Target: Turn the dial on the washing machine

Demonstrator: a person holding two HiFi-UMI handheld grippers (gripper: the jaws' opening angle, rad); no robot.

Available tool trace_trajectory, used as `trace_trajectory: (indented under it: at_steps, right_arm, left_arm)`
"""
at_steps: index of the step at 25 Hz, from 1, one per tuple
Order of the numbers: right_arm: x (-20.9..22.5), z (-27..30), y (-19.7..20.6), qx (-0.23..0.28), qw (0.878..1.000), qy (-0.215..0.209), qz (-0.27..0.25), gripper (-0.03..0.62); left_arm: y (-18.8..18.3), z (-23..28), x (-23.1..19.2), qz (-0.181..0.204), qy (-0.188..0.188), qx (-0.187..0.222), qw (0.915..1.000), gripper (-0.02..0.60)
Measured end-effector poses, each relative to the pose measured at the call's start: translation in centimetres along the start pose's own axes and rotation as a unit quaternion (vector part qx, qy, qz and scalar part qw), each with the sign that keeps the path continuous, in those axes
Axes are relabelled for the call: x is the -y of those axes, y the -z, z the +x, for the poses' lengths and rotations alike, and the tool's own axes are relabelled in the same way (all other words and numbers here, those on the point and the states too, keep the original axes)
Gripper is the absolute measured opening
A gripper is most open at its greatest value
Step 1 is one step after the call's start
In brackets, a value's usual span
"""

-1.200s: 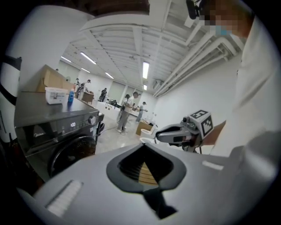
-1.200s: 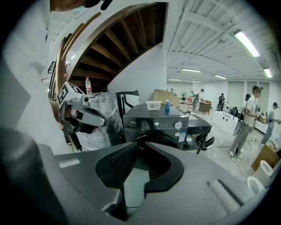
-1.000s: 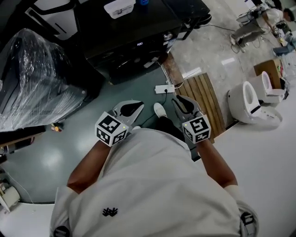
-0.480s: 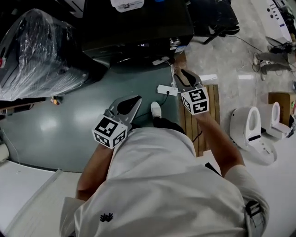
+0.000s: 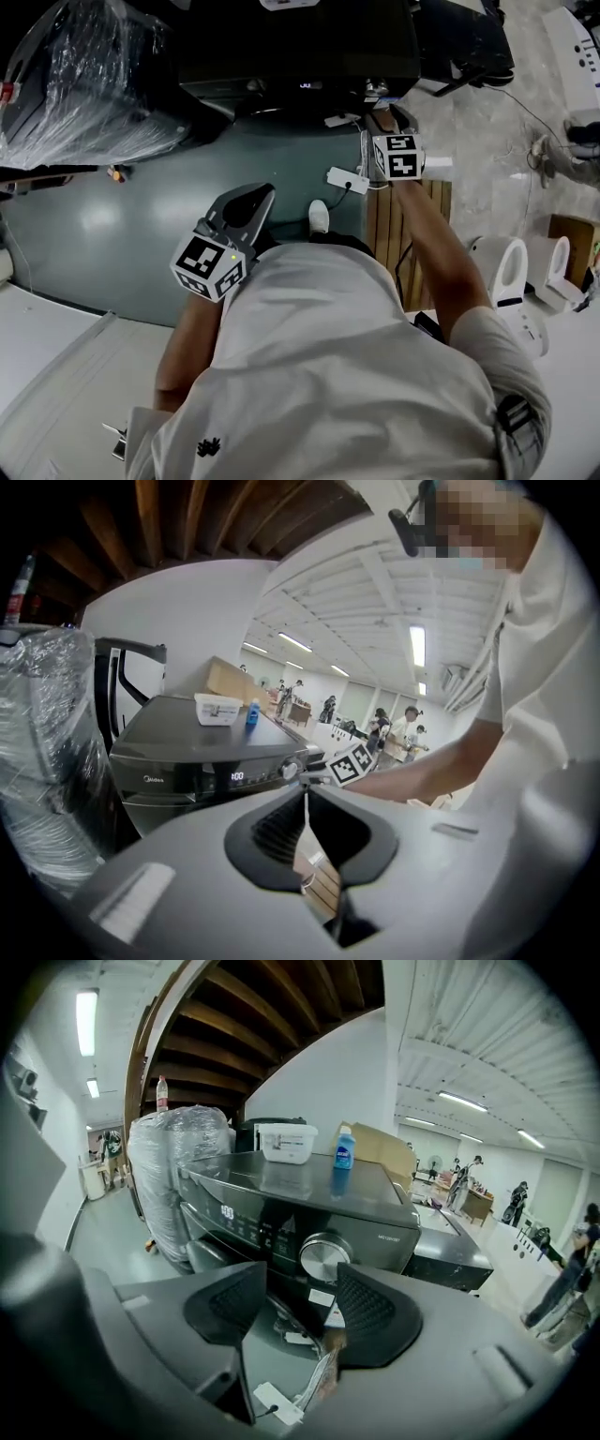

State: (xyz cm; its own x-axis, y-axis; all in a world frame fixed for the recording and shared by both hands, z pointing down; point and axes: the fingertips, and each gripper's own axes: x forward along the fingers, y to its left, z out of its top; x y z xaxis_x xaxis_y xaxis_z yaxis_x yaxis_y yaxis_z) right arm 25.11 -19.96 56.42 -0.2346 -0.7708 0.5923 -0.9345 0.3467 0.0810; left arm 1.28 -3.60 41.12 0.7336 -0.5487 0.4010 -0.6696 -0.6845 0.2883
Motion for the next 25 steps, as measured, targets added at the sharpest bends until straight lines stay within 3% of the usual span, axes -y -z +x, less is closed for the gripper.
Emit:
trace_trajectory:
  at_steps: [5, 12, 20, 25]
  right_arm:
    - [1.4, 2.9, -0.6, -0.003, 0.999, 0.033, 0.015, 0.242]
    - [2.7, 5.2, -0.1, -0.016, 0.997, 0.054, 0.051, 0.243]
    - [3.1, 6.7, 0.1, -0.024, 0.994, 0.061, 0.085, 0.242]
    - [3.5, 6.6, -0.1, -0.006, 0.988, 0.052, 0.148, 0.242]
  left_arm:
    - [0.5, -0.1, -0.6, -0.003, -0.004, -0.010, 0.9999, 0.057]
    - [0.7, -1.0, -1.8, -0.007, -0.018, -0.020, 0.9996, 0.057]
    - [1.1, -2.1, -2.5, -0.013, -0.031, -0.030, 0.9990, 0.057]
    - [0.8, -2.4, -3.0, -0.012, -0.037, -0.029, 0.9988, 0.057]
